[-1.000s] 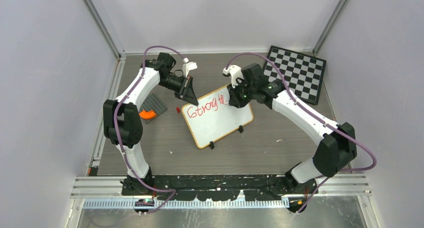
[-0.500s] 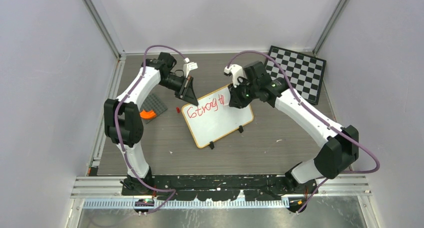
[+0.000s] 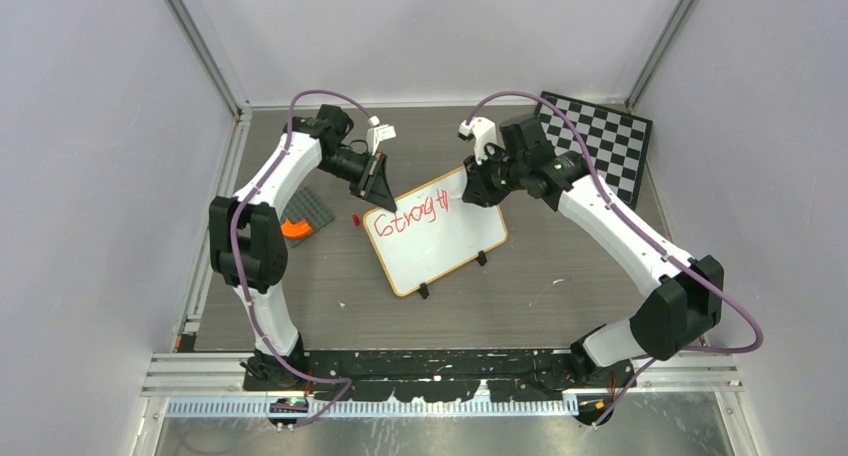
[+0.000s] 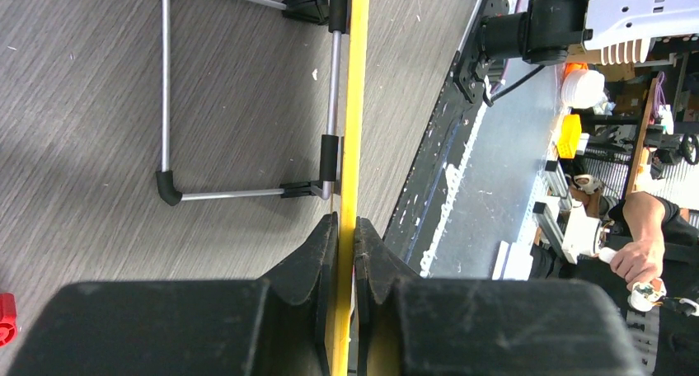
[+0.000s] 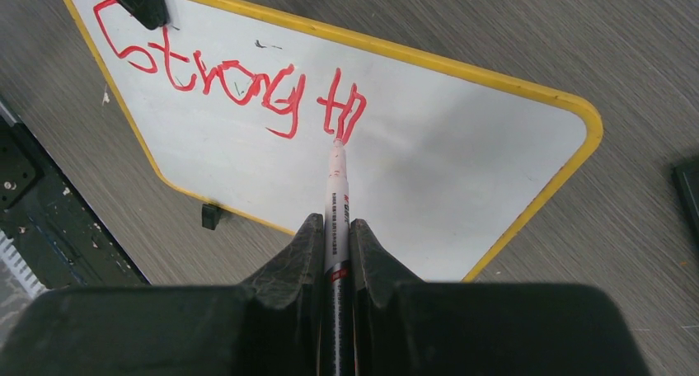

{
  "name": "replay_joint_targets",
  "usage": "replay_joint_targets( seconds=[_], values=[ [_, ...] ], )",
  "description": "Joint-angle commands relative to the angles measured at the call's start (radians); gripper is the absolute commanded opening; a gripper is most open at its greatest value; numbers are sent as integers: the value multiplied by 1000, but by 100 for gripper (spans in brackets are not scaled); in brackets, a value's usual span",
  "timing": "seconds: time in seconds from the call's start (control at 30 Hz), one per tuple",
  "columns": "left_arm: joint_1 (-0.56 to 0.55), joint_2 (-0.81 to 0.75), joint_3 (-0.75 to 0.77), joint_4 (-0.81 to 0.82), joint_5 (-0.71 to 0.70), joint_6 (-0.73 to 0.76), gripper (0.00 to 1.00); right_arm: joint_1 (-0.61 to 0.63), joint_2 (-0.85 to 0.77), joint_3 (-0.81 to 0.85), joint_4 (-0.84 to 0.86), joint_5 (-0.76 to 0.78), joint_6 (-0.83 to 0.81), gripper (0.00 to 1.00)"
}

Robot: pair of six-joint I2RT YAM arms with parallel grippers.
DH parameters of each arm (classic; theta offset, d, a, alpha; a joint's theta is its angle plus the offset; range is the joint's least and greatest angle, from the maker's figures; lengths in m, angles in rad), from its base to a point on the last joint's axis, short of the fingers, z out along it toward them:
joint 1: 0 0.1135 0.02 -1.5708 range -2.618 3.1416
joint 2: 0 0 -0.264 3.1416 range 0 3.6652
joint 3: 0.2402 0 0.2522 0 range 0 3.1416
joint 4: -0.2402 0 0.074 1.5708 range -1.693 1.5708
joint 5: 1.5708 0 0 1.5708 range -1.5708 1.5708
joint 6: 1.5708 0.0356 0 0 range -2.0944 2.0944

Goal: Write a sentence on the whiteboard

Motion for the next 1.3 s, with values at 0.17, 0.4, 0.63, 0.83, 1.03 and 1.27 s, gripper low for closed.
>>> replay_joint_targets(
  seconds=[0.17,0.4,0.63,0.83,1.03,1.27],
  values=[
    [-6,13,17,-26,-31,9,0,9,20,15,80,32,-7,0],
    [-7,11,12,-23,-33,9,0,9,37,10,115,53,-3,0],
    [-6,10,10,-23,-35,9,0,8,55,16,119,45,-5,0],
    [-6,8,10,-23,-37,6,0,8,59,5,120,69,-16,0],
    [-6,8,10,-23,-41,5,0,9,39,-29,101,82,-24,0],
    [-6,11,12,-21,-38,2,0,11,19,-79,95,64,-16,0]
  ],
)
